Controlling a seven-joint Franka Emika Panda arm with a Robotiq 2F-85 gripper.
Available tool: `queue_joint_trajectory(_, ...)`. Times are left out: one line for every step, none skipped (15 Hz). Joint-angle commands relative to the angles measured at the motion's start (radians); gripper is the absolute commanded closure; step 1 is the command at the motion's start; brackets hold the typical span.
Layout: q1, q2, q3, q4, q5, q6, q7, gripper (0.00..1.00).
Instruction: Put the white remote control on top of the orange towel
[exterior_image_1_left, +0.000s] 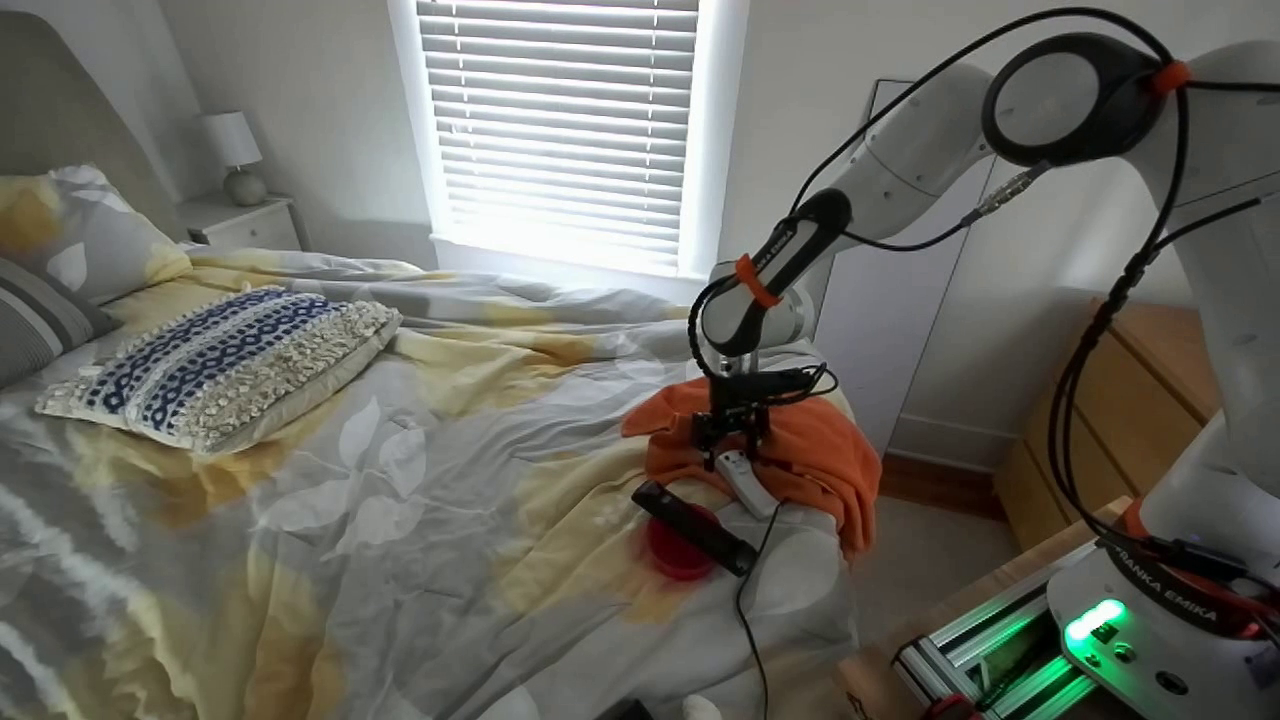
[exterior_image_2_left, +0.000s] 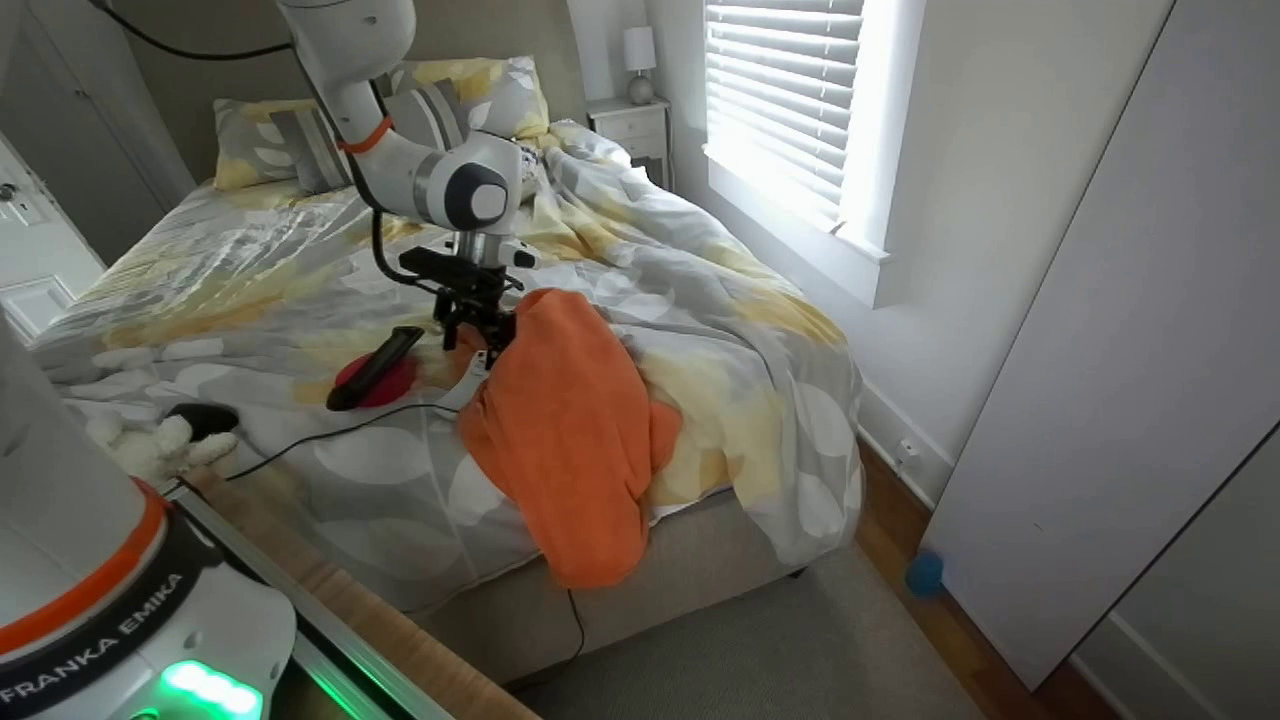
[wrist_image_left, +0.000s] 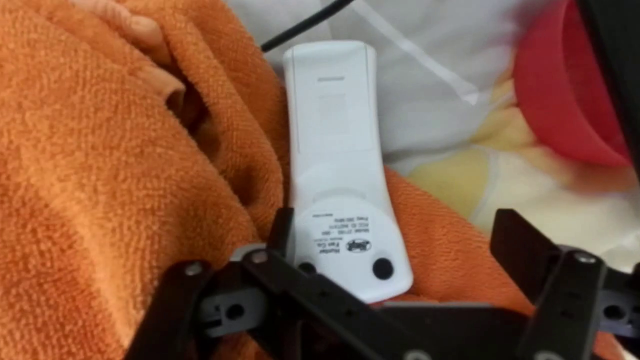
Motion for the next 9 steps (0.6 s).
queue_joint_trajectory(-0.008,0.039,-0.008,0.050,0.005,-0.008,-0.048,0.00)
queue_joint_trajectory(-0.011,0.042,-0.008,0.055,0.006,-0.017,-0.053,0.00)
queue_joint_trajectory(-0.011,0.046,-0.012,0.060,0.003,-0.027,-0.052,0.00)
queue_joint_trajectory(-0.010,0.051,-0.014,0.062,0.001,-0.029,-0.055,0.00)
queue_joint_trajectory(-0.007,0.054,-0.019,0.063,-0.004,-0.026,-0.055,0.00)
queue_joint_trajectory(-0.006,0.057,-0.021,0.063,-0.006,-0.023,-0.056,0.00)
queue_joint_trajectory(-0.006,0.059,-0.022,0.063,-0.007,-0.023,-0.056,0.00)
queue_joint_trajectory(-0.007,0.060,-0.021,0.063,-0.005,-0.024,-0.057,0.00)
queue_joint_trajectory(-0.008,0.061,-0.020,0.063,-0.004,-0.023,-0.060,0.00)
